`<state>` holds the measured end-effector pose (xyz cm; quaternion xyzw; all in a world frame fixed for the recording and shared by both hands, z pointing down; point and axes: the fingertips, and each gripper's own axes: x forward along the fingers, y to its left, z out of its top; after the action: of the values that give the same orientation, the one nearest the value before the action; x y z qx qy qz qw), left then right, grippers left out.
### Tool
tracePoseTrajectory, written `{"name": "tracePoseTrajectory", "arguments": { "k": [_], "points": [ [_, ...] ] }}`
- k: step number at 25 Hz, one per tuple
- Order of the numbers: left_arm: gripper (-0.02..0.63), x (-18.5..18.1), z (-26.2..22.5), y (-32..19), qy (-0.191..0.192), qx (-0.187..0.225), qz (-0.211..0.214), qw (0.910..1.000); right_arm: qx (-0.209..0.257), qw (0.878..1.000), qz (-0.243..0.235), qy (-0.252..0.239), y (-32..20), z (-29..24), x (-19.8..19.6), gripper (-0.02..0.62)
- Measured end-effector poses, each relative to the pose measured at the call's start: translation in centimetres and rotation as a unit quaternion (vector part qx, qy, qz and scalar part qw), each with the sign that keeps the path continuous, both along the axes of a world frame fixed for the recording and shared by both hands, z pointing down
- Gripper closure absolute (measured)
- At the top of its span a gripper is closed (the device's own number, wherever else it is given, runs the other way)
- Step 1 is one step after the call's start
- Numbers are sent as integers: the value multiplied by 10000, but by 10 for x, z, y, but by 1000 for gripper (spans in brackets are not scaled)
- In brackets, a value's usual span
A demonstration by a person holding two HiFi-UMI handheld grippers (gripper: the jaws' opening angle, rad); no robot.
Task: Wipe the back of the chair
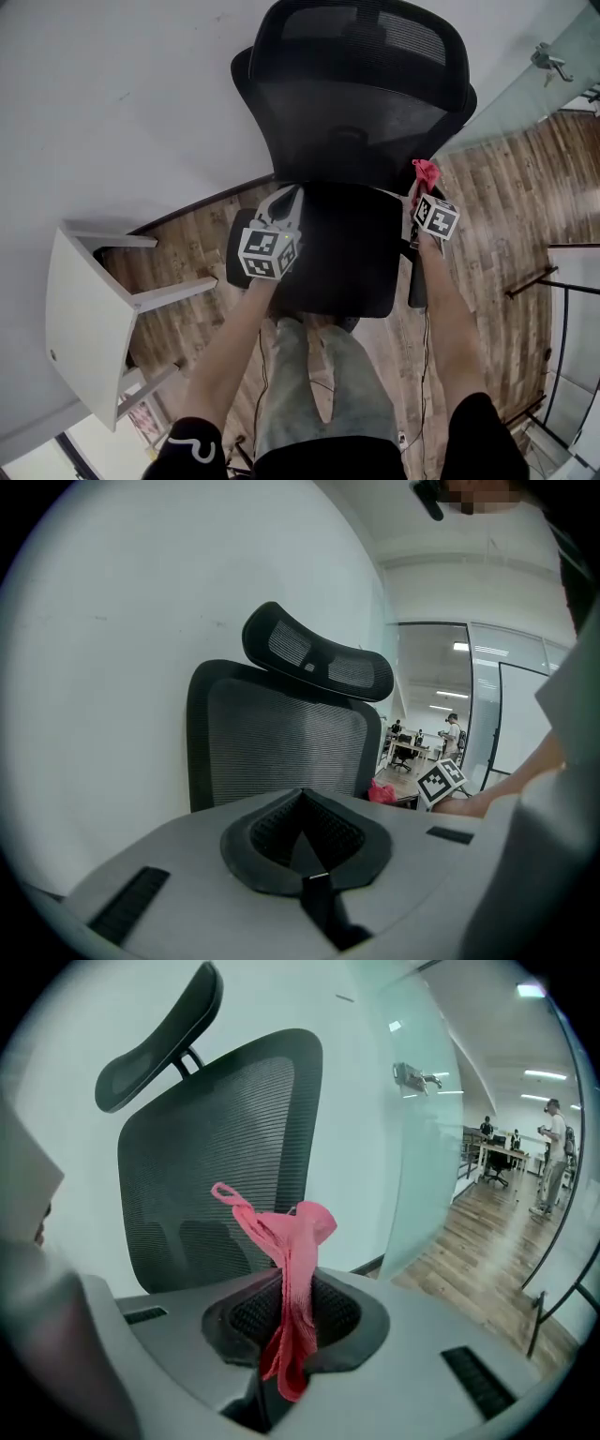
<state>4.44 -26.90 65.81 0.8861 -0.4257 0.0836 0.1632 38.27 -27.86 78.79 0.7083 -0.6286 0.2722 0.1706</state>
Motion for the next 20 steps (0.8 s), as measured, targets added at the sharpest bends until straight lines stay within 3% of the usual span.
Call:
{"name": "tracePoseTrajectory", "arguments": {
  "k": [4,8,15,20],
  "points": [
    [584,-3,1,0,79,9,-14,10000,208,9990,-392,-43,1,-16,-28,529],
    [584,-22,10,2,131,-75,30,9999,436,9939,-993,-216,-6,-20,-94,529],
    [584,-95,25,-3,102,-185,26,9998,403,9871,-1526,-282,-27,-23,-217,528],
    [584,-143,31,-15,297,-286,-87,9991,382,9828,-1789,-253,-46,-17,-288,525]
  ]
}}
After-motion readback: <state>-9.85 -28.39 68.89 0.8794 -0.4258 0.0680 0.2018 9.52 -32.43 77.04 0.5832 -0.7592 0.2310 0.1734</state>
